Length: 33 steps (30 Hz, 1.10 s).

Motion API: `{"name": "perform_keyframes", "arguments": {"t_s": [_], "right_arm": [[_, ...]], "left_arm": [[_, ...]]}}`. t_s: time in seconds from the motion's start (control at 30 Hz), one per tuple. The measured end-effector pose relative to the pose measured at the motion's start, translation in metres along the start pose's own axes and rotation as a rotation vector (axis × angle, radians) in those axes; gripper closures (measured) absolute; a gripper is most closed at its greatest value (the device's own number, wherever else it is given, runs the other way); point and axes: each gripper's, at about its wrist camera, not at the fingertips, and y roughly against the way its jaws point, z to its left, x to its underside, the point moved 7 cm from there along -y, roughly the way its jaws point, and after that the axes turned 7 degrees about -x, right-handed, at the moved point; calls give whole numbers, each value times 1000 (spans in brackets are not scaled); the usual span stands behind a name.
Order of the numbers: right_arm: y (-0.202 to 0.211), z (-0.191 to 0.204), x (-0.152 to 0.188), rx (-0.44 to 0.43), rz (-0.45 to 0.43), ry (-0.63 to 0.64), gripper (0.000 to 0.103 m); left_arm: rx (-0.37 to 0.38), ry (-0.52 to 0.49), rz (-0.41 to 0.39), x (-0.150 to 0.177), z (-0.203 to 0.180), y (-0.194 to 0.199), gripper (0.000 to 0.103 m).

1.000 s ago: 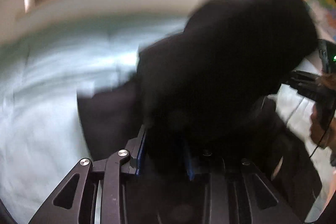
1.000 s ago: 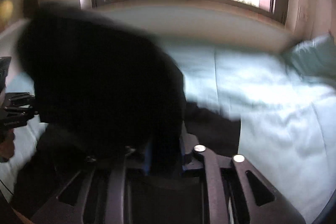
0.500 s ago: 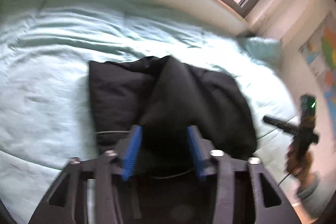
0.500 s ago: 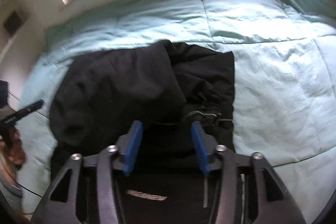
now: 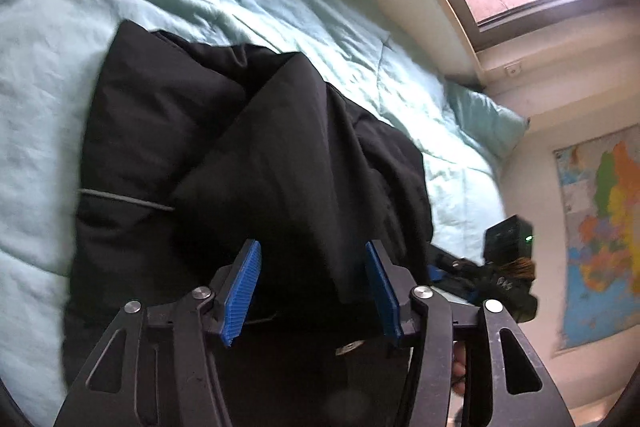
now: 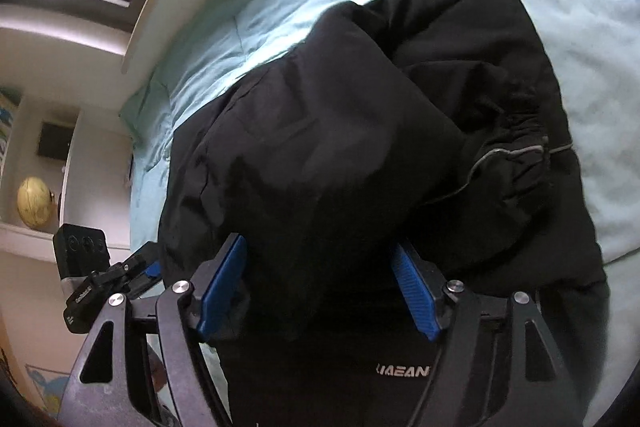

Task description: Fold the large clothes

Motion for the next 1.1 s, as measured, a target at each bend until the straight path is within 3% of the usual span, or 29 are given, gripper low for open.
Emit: {"name": "perform_keyframes", "arguments": {"t_s": [0.03,0.1,0.13,0.17,0.23,0.3,0.4,0.47,0.57,0.63,0.73,0.8,0.93,1.0,1.1], "right_arm": [[-5,-2,0,-16,6,-5,27],[-15,-3,-1,-73,22,-37,52],[-17,-5,-1,-68,23,-38,66],[-12,-1,-3,-51,-12,-6,83],[7,17,-7,-30,-81,107,90],[30,37,-8,38,-145,256,90],[42,42,-3,93,-150,355,90],[29,23,4,146,-110,351,90],[-12,-26,23,212,-5,272,90],[-37,-56,36,277,50,238,90],[-47,-68,36,278,56,189,90],[-37,-59,30,272,66,183,87],[6,-38,31,318,50,254,63],[28,-21,30,326,9,319,62],[42,15,11,350,-73,427,62]], "left_arm": [[14,7,4,-3,0,-8,43],[51,69,5,-10,6,-29,48],[43,93,-7,-13,10,-36,83],[22,103,-14,-14,12,-38,96],[55,66,-78,-15,1,-25,96],[159,-42,-163,-9,-26,3,96],[162,-132,-178,4,-38,12,95],[78,-108,-92,21,-17,-19,95],[-130,-122,-13,49,23,-68,91],[-179,-143,18,59,27,-87,90],[-313,-284,21,59,4,-87,87],[-350,-347,-10,57,-11,-72,87],[-422,-408,-115,53,-34,-18,87],[-446,-448,-183,48,-50,8,87],[-338,-490,-275,30,-96,30,86]]}}
